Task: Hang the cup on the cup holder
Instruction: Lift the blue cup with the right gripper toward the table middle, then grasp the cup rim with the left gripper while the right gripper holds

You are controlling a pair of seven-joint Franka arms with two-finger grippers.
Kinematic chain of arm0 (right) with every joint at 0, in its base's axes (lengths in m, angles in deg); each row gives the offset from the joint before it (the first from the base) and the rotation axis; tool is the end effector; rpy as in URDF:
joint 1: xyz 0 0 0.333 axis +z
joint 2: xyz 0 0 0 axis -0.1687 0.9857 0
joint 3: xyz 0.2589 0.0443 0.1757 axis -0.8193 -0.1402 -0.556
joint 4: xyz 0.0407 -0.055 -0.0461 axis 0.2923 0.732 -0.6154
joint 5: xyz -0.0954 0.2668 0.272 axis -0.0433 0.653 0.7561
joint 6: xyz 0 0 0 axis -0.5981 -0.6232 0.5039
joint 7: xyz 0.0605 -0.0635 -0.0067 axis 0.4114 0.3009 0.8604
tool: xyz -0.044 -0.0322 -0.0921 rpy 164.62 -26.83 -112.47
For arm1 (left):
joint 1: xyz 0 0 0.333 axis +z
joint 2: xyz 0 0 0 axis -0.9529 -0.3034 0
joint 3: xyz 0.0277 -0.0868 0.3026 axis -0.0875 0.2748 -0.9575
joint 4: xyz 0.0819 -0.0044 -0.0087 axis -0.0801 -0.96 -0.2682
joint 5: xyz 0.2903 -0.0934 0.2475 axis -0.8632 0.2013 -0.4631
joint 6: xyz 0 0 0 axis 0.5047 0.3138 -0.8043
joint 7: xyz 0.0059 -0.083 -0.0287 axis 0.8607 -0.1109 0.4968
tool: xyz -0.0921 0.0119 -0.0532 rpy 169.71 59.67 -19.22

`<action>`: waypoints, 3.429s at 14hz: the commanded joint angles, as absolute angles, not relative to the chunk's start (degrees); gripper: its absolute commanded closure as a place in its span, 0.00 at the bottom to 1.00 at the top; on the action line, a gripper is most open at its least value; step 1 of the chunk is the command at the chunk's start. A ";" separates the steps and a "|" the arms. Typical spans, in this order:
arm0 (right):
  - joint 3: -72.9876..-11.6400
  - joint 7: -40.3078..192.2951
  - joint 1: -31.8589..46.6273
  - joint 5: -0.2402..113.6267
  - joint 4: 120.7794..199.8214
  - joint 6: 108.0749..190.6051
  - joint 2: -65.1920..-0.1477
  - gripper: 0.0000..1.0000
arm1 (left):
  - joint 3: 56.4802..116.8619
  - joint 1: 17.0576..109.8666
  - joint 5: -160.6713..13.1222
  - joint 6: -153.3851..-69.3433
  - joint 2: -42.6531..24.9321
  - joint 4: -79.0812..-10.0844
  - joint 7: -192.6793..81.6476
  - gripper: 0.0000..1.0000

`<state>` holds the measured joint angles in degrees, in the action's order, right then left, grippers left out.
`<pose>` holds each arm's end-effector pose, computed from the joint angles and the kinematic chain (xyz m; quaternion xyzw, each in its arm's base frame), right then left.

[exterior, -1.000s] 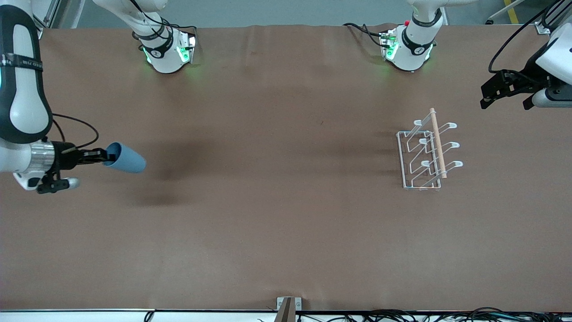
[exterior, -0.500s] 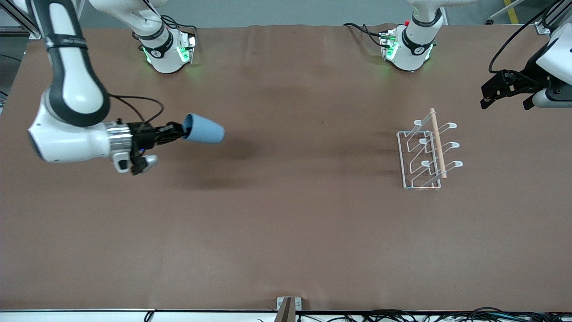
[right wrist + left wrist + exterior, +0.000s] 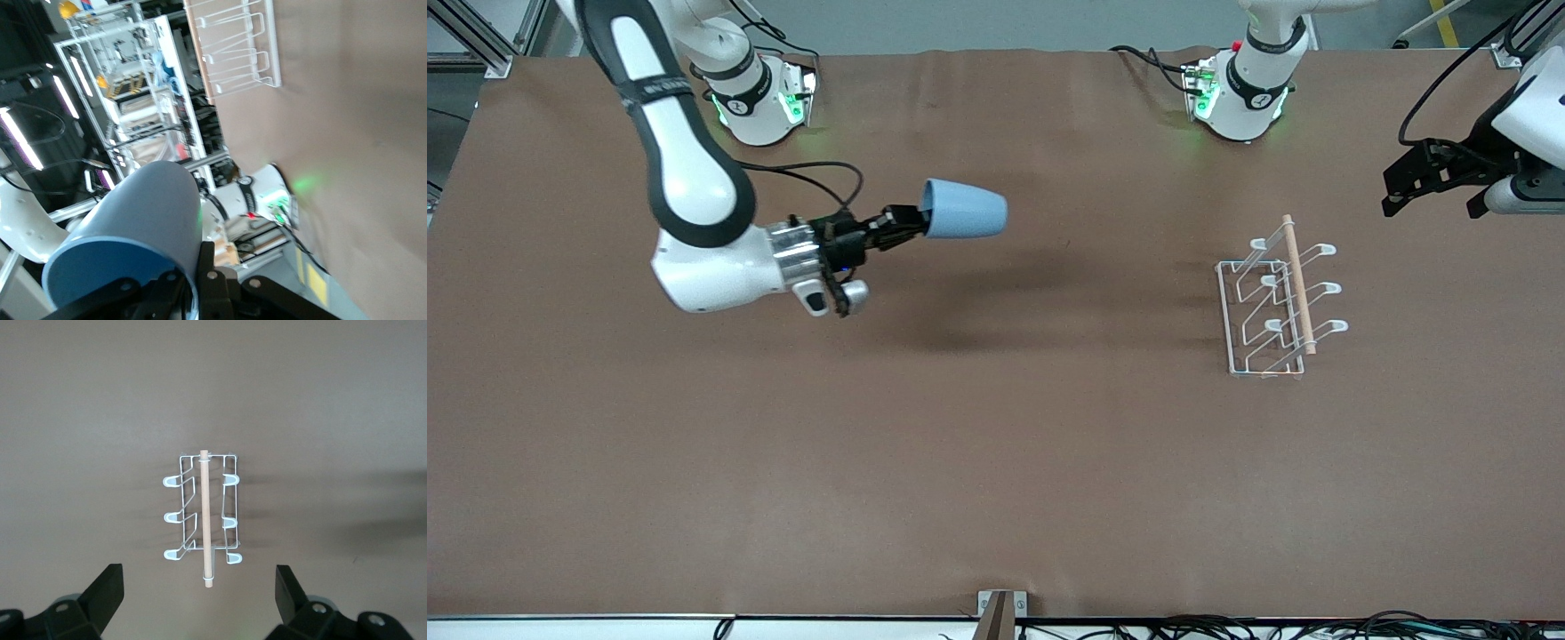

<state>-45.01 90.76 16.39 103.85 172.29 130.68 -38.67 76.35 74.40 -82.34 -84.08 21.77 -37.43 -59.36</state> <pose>0.5108 0.3266 0.3653 -0.7634 -0.0257 0.2199 0.6068 0.5236 -0.0580 0.6511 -0.9994 0.0283 -0.0192 0.0009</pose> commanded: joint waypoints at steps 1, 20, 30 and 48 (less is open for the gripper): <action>-44.34 91.17 21.03 115.25 171.32 132.50 -36.63 1.00 | 78.62 72.79 -79.97 -82.53 21.42 -35.93 -59.68 0.00; -44.34 90.74 21.22 118.02 168.33 131.89 -30.73 0.96 | 109.13 58.63 -92.43 -92.90 -1.43 -26.26 -70.83 0.00; -44.34 90.83 21.57 118.02 168.33 132.33 -30.56 0.95 | 109.04 58.80 -94.72 -97.11 -2.58 -28.71 -86.58 0.00; -44.34 90.91 21.66 118.02 168.33 132.33 -30.38 0.93 | 108.86 59.15 -99.11 -100.02 -6.00 -31.53 -88.60 0.24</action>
